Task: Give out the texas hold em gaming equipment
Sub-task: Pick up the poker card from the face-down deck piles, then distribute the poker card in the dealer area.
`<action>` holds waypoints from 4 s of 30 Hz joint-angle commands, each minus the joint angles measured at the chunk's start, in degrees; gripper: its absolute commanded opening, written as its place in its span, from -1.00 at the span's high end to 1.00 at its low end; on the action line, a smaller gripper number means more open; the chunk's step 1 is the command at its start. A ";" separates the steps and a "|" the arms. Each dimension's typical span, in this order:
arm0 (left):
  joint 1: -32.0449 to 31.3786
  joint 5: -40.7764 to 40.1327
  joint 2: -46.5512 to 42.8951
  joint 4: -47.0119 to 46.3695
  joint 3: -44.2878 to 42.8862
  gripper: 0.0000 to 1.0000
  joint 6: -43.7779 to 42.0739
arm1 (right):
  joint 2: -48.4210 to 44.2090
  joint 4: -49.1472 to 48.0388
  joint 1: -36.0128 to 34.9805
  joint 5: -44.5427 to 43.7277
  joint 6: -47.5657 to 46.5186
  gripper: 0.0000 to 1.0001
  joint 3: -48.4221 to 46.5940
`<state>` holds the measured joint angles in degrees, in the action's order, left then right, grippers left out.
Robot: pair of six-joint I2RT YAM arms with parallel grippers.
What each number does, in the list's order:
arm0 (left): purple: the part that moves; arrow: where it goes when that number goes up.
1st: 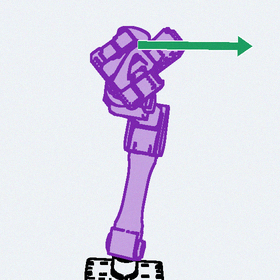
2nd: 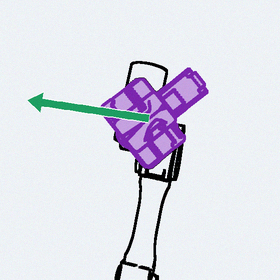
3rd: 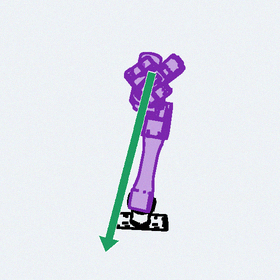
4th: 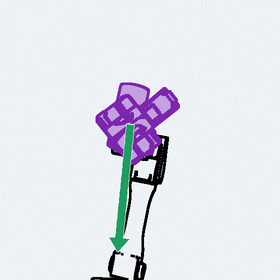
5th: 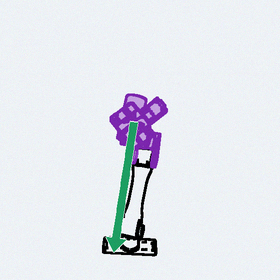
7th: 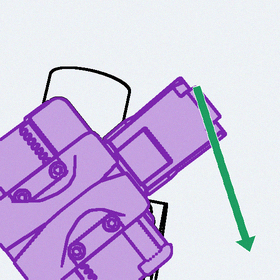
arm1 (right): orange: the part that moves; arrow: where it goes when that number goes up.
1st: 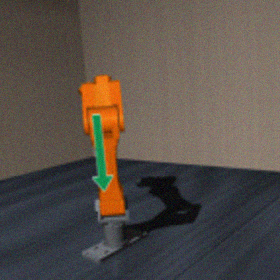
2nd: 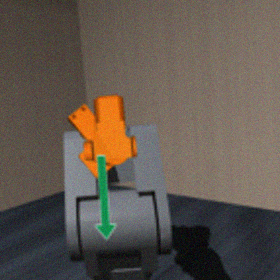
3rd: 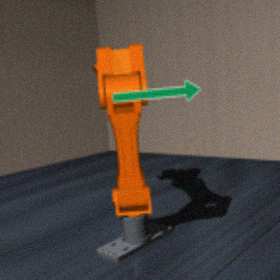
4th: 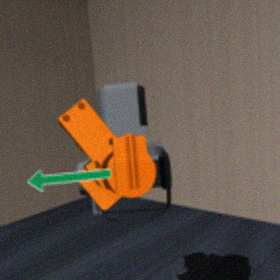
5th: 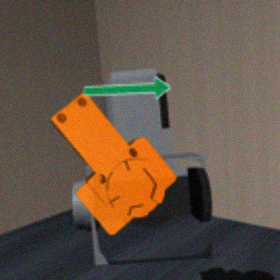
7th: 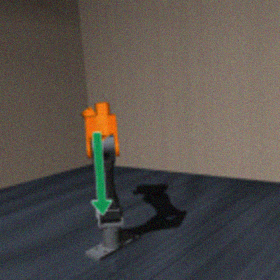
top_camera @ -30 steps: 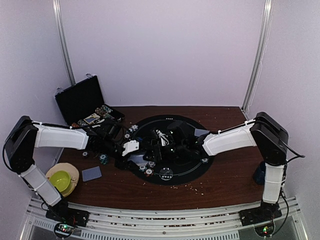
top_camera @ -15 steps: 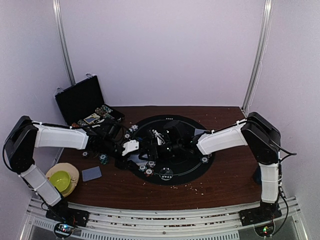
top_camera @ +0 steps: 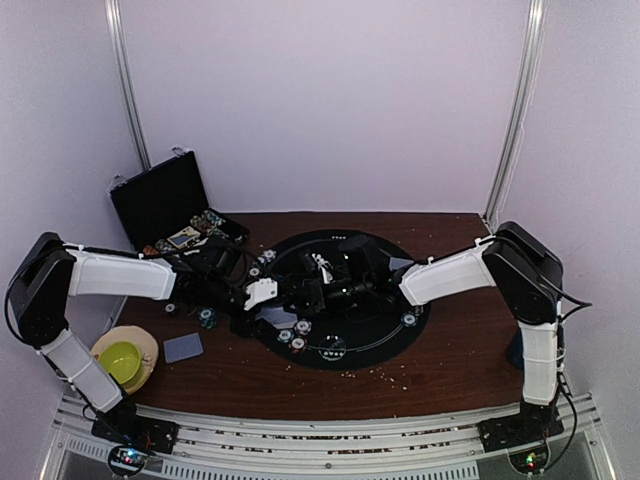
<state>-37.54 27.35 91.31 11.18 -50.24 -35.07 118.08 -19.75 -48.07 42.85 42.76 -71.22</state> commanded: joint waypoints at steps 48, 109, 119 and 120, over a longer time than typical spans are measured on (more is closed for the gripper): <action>-0.02 -0.19 0.27 -1.42 -0.87 -0.03 1.12 | -44.88 -12.52 2.46 -33.37 13.65 1.00 41.90; -0.08 -0.95 0.18 -1.43 -0.82 -0.03 0.97 | -29.12 -10.76 -19.68 -67.92 36.82 0.40 49.58; -0.05 -0.95 0.19 -1.42 -0.87 -0.03 0.97 | -31.30 -4.69 -20.51 -68.35 34.59 0.28 47.27; -0.07 -1.00 0.22 -1.42 -0.85 -0.03 0.96 | -31.71 -3.92 -20.53 -68.65 33.59 0.23 46.79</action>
<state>-37.50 25.89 91.44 11.53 -49.93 -34.41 88.29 -27.73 -68.05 -23.31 78.67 -22.48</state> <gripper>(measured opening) 0.599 0.356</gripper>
